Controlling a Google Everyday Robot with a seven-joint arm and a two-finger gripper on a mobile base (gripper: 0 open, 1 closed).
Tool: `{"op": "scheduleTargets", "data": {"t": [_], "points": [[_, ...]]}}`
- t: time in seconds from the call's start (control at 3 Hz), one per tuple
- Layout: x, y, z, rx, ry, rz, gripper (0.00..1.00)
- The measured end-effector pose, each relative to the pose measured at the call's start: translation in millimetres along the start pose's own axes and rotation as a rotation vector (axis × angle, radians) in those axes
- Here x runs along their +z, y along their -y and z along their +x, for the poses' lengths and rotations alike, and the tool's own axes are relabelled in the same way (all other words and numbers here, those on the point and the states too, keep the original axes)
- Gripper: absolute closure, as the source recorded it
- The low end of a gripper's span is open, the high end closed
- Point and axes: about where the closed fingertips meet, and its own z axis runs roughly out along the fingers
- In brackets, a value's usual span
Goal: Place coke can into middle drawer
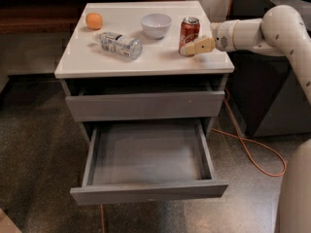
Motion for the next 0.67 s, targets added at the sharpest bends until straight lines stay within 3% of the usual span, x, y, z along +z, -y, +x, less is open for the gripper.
{"op": "scheduleTargets", "data": {"t": [0.33,0.67], "points": [[19.0,9.2,-9.1,0.008,0.032,-0.004,0.00],[30.2,6.9,-17.4,-0.001,0.047,-0.020,0.14]]}}
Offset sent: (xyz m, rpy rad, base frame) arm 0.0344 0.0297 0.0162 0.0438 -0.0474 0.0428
